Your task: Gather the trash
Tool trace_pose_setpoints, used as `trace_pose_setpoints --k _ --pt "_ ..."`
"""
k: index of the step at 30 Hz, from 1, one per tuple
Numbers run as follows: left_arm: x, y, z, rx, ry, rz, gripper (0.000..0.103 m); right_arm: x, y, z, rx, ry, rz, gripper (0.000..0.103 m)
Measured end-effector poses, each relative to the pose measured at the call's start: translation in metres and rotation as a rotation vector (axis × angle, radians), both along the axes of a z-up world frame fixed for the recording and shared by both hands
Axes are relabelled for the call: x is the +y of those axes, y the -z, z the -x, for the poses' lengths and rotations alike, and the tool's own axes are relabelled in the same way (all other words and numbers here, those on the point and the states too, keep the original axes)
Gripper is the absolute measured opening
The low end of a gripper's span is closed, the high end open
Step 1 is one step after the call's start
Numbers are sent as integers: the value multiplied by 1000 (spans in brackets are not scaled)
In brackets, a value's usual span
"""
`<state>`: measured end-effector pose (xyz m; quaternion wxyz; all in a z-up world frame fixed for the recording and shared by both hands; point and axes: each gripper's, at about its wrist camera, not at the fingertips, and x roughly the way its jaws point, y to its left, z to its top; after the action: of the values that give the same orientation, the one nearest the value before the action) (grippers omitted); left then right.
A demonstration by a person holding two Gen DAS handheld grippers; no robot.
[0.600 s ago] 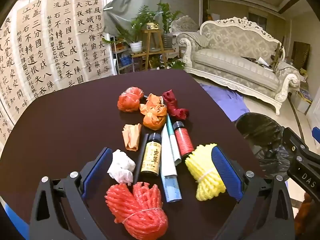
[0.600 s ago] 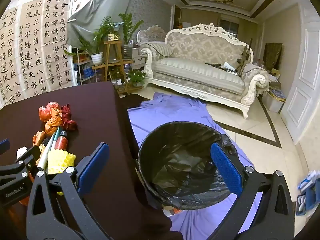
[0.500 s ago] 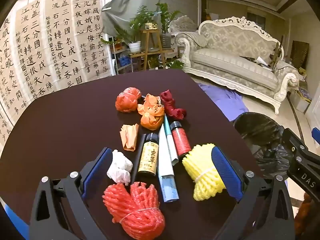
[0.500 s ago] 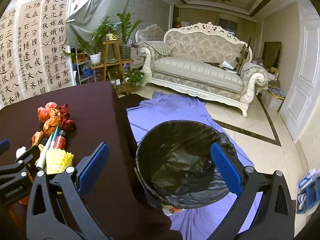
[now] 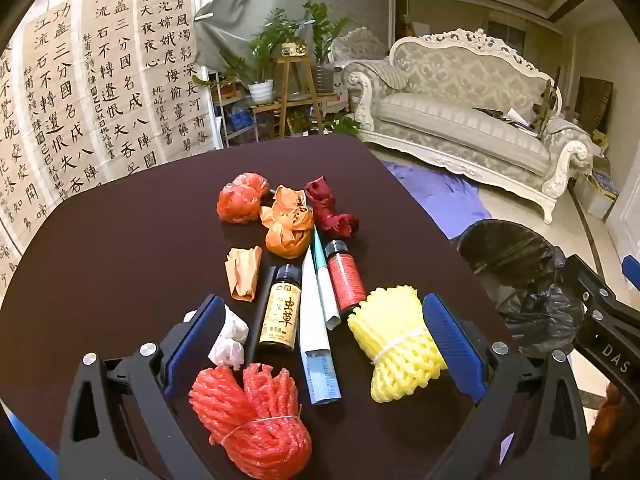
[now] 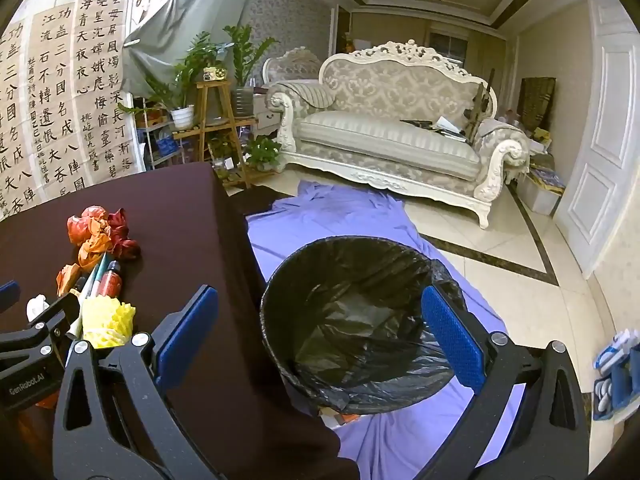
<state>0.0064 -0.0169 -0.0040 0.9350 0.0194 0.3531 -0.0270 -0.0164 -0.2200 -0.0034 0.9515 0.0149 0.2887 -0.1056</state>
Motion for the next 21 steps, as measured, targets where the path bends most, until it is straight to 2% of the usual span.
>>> trace_pose_setpoints --k 21 --pt "-5 7 -1 7 14 -5 96 -4 6 -1 14 10 5 99"
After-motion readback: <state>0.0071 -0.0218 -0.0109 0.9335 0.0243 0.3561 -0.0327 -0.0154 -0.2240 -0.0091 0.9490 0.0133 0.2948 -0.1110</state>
